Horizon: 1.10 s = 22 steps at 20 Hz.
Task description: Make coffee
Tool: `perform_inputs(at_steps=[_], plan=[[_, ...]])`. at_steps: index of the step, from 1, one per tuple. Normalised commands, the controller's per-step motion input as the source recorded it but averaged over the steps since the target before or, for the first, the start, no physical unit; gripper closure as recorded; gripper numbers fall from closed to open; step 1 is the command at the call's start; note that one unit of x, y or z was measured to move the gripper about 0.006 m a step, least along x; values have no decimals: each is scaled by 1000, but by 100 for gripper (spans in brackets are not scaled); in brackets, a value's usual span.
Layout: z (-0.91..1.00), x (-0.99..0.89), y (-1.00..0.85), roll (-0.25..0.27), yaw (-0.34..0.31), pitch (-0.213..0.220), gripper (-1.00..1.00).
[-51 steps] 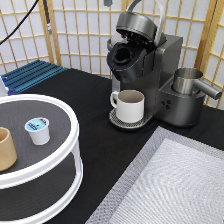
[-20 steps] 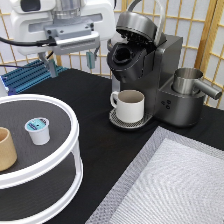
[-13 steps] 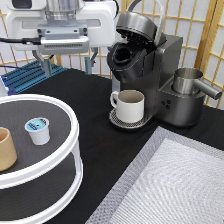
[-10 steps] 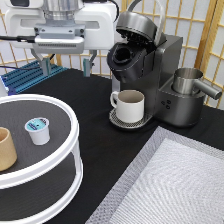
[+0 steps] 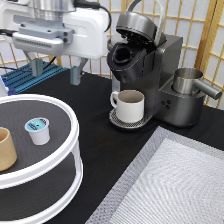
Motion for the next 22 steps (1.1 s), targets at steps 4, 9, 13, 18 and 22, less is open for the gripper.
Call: perform_inputs(at_steps=[4, 9, 13, 18, 22], plan=[[-294, -424, -544, 0, -100, -239, -100], [-587, -559, -359, 32, -72, -169, -100], [-455, -420, -24, 35, -51, -86, -100], [-177, -151, 183, 32, -37, -21, -100], [0, 99, 244, 2, -64, -11, -100]])
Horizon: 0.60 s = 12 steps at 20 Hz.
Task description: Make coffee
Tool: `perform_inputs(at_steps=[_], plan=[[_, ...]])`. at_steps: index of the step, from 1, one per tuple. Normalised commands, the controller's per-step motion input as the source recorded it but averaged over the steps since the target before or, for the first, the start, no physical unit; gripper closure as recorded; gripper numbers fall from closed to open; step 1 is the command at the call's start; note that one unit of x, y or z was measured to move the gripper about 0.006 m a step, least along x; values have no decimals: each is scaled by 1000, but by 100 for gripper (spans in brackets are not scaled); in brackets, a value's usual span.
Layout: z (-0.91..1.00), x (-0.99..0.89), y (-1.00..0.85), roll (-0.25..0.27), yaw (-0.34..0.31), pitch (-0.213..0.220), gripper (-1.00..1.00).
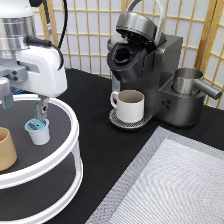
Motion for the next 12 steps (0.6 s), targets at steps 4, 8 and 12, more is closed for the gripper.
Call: perform_inputs(at_steps=[4, 8, 12], plan=[[-16, 136, 137, 0, -71, -15, -100], [-199, 70, 19, 22, -67, -22, -100], [-71, 189, 0, 20, -76, -9, -100]])
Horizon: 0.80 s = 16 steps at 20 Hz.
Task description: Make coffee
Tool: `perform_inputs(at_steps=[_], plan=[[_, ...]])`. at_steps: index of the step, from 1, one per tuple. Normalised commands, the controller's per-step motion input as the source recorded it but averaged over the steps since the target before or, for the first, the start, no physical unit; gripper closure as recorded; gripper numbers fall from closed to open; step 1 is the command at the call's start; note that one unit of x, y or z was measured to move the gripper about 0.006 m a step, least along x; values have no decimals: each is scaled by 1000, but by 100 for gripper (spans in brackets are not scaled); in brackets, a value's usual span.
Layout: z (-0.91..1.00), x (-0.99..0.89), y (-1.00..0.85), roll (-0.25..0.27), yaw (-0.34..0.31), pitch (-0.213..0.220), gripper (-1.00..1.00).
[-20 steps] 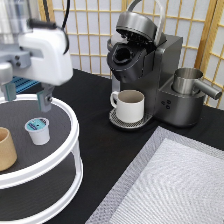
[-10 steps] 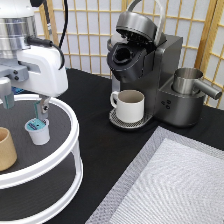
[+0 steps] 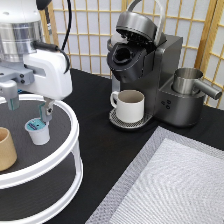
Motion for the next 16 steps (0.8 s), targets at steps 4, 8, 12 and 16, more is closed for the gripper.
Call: perform_inputs(at_steps=[4, 8, 12, 16], plan=[[0, 288, 29, 8, -68, 0, -100], [-5, 204, 18, 11, -63, 0, -100], [-84, 170, 21, 9, -65, 0, -100], [-246, 14, 4, 25, -73, 0, -100]])
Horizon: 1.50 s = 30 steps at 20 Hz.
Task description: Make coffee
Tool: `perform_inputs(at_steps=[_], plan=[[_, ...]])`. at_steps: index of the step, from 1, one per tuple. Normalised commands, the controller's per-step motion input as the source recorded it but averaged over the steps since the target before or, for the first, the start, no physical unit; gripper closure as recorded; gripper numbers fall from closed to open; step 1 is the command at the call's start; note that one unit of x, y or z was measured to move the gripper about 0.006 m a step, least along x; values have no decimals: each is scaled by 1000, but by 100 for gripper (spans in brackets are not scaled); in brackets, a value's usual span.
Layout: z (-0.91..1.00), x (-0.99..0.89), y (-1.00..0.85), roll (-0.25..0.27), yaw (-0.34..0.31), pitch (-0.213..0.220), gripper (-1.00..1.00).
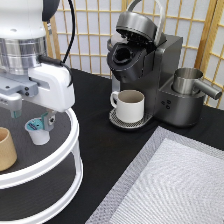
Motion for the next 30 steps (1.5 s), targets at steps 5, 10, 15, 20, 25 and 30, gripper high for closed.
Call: perform_inputs(at_steps=[5, 10, 15, 20, 25, 30], plan=[[-174, 10, 17, 21, -70, 0, -100], [6, 40, 55, 3, -69, 0, -100], [98, 130, 98, 0, -72, 0, 100], [83, 135, 69, 0, -73, -7, 100], [170, 152, 62, 0, -56, -6, 100], [653, 300, 177, 8, -20, 0, 100]])
